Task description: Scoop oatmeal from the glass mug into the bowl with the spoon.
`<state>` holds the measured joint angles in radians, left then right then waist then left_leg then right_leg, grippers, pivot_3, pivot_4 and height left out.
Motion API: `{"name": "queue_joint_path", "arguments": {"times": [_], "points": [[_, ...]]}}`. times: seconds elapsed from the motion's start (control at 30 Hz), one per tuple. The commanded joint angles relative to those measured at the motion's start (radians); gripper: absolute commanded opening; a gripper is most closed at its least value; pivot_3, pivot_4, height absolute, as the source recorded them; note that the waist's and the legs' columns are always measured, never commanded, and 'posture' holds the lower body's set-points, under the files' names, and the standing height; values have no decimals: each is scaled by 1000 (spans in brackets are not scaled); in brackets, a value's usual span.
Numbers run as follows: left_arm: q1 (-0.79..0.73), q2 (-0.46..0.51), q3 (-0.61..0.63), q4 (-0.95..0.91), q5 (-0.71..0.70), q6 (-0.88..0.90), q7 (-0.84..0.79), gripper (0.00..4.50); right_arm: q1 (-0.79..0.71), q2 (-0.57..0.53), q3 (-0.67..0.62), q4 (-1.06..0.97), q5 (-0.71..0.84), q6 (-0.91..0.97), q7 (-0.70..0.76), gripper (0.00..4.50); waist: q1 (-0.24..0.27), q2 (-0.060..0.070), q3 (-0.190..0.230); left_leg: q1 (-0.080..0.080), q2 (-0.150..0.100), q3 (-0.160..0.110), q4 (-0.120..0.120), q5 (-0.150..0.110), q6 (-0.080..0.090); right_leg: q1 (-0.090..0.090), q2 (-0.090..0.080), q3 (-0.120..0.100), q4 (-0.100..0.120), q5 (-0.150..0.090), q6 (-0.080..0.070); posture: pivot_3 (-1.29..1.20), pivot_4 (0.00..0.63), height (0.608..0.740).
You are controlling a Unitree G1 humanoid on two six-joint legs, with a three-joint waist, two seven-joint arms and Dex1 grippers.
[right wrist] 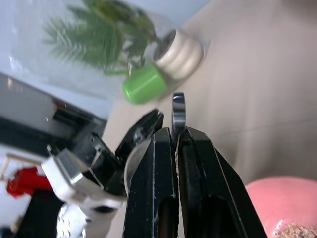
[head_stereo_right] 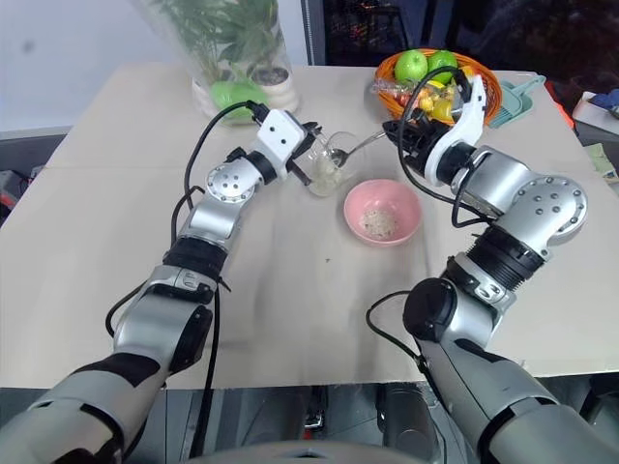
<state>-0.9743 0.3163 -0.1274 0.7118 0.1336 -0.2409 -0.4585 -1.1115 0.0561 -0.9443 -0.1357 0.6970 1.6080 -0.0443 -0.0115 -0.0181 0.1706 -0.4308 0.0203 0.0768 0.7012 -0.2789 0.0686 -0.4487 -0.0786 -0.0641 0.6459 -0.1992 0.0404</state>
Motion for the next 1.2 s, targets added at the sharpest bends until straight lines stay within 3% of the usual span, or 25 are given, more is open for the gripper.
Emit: {"name": "queue_joint_path", "arguments": {"times": [0.03,0.9,1.2], "points": [[-35,-1,-7,-4,5,-35,-11,23,-36,3,-48,-28,80,6,-36,0,-1,0,0,0,0,0,0,0,0,0,0,0,0,0,0,0,150,740],[-100,-4,-52,144,67,-89,-31,23,111,-105,-132,-83,483,6,-369,0,-1,1,0,1,0,-1,0,0,0,0,0,1,0,0,0,0,150,740],[-111,4,-62,183,100,-111,-10,23,240,-200,-34,-90,749,-118,-521,0,-2,1,-1,1,1,0,0,0,0,0,0,2,-1,0,0,0,150,740]]}}
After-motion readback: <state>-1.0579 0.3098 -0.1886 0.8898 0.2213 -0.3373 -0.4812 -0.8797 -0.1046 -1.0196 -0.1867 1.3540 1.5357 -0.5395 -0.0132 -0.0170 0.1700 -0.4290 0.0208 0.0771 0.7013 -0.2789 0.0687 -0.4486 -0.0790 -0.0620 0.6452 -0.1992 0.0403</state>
